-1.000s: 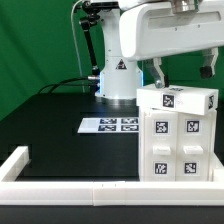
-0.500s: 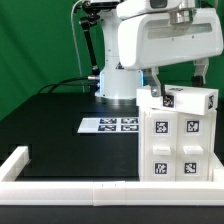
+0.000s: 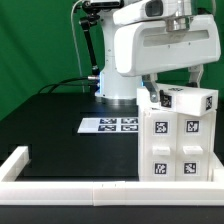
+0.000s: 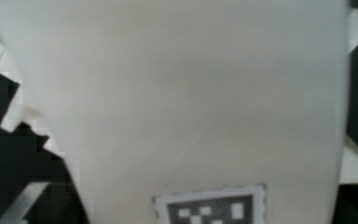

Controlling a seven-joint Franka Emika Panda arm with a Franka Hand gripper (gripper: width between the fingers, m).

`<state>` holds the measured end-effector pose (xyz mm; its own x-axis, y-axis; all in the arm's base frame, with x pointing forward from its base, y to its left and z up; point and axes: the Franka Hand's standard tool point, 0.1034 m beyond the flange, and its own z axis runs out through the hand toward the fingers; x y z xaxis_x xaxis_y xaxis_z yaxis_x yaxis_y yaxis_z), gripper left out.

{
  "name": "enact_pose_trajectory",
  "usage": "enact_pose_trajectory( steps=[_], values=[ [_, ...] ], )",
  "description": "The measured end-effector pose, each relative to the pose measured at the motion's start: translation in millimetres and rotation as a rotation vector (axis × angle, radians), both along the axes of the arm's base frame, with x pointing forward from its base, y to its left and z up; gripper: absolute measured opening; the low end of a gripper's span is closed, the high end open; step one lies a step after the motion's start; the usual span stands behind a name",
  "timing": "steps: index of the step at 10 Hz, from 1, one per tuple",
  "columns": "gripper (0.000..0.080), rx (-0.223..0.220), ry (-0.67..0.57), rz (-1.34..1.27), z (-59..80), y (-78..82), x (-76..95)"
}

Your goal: Assemble cabinet

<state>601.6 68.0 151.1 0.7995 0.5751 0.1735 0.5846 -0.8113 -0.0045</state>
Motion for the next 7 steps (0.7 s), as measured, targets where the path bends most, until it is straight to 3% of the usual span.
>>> enact_pose_trajectory(
  steps=[4, 7],
  values=[
    [0.0558, 0.013, 0.009, -0.088, 0.0, -0.5, 0.1],
    [0.0558, 0.069, 0.007, -0.445, 1.6, -1.2, 0.3]
  ],
)
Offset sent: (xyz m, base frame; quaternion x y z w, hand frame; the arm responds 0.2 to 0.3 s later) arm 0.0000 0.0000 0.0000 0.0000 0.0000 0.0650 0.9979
